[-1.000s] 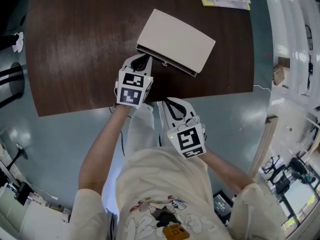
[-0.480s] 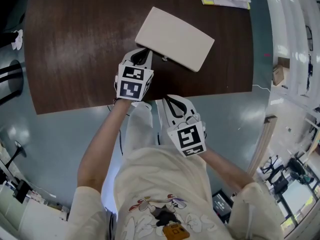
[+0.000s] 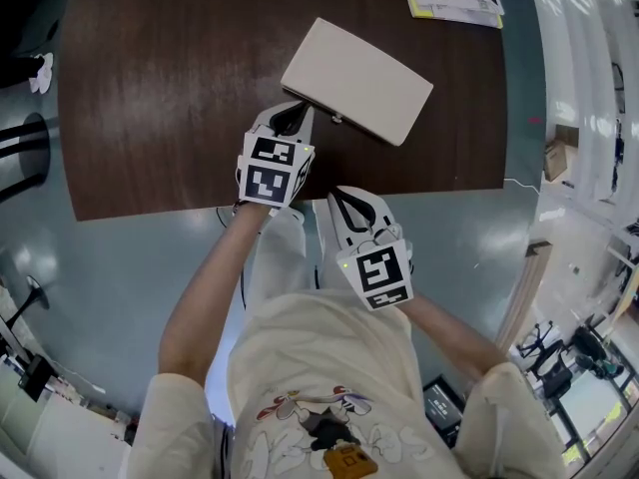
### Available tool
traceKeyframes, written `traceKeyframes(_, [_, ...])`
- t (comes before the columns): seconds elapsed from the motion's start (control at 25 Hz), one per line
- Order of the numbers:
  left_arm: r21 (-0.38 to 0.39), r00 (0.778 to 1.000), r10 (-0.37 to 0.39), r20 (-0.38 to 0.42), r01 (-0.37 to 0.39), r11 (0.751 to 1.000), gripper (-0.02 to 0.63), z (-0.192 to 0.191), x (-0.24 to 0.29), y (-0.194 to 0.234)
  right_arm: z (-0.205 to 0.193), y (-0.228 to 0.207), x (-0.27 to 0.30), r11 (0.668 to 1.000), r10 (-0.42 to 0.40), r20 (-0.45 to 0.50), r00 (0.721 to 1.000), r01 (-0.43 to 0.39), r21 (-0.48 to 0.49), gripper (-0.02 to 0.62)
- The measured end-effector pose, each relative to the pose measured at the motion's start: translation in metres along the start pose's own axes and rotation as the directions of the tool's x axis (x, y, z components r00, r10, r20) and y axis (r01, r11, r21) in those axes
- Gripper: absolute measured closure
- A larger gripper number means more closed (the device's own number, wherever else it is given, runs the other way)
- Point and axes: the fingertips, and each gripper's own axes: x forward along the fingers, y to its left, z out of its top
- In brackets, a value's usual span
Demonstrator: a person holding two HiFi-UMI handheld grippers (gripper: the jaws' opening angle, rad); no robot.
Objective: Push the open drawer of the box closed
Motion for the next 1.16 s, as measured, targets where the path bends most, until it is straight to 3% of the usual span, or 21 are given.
traceKeyframes(0.48, [-0.103, 0.986, 0.101, 0.132, -0.088, 0.991, 0.6, 0.01, -0.127, -0.006, 0.03, 0.035, -0.003, 0.997, 0.022, 0.048, 0.999, -0.018, -0.074, 0.589])
traceKeyframes(0.76, [-0.162, 0.971, 0.182, 0.156, -0.157, 0.974, 0.6, -0.016, -0.21, -0.018, 0.044, 0.064, -0.01, 0.991, 0.047, 0.074, 0.996, -0.037, -0.128, 0.589])
traceKeyframes(1.16, [-0.251, 0.957, 0.236, 0.171, -0.19, 0.949, 0.6, -0.059, -0.3, -0.037, 0.042, 0.117, -0.036, 0.987, 0.079, 0.064, 0.995, -0.069, -0.146, 0.589])
